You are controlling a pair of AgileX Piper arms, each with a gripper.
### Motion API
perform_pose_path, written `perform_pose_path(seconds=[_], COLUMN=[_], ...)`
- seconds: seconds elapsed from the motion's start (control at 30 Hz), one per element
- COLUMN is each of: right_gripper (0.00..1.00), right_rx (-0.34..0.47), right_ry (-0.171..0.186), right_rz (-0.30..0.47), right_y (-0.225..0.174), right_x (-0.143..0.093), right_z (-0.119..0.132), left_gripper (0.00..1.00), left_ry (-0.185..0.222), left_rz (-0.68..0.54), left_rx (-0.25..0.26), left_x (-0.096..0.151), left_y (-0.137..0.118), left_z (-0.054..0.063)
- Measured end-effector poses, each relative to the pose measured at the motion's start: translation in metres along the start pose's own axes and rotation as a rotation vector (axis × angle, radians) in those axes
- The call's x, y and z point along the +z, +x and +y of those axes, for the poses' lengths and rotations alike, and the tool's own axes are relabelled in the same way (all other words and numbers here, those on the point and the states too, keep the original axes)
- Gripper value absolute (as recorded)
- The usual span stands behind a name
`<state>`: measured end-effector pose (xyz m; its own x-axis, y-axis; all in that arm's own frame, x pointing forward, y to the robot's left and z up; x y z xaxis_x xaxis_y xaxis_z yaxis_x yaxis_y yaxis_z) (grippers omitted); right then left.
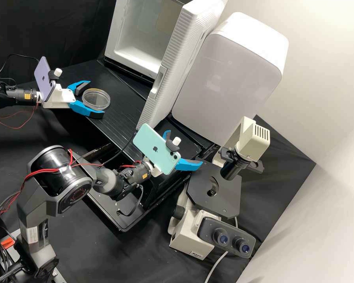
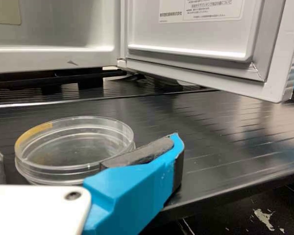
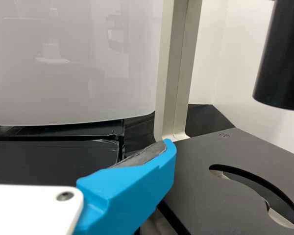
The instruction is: Place the petri dish in the incubator
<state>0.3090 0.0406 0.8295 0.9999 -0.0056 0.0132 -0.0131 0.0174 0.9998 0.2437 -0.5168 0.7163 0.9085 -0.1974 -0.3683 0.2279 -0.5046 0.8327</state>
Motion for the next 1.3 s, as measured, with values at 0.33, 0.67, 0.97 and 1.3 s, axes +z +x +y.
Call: perform_pose_path(seconds=[0.33, 0.67, 0.97, 1.3], right_gripper=[1.00, 1.00, 1.00, 1.00], right_rx=[0.000, 0.000, 0.000, 0.000], right_ry=[0.000, 0.000, 0.000, 0.000], right_rz=[0.000, 0.000, 0.000, 0.000], right_y=[0.0000, 0.0000, 0.0000, 0.0000], right_x=[0.0000, 0.0000, 0.0000, 0.0000], right_z=[0.0000, 0.0000, 0.0000, 0.0000], left_gripper=[0.00, 0.00, 0.00, 0.00], left_ry=[-0.002, -0.006, -0.001, 0.005], left_rz=[-0.001, 0.002, 0.003, 0.005], left_rx=[0.007, 0.012, 0.014, 0.017], left_x=[0.0011, 0.0017, 0.0019, 0.0021], left_y=[0.0001, 0.0003, 0.0004, 0.0005], left_z=[-0.0011, -0.0016, -0.0017, -0.0018])
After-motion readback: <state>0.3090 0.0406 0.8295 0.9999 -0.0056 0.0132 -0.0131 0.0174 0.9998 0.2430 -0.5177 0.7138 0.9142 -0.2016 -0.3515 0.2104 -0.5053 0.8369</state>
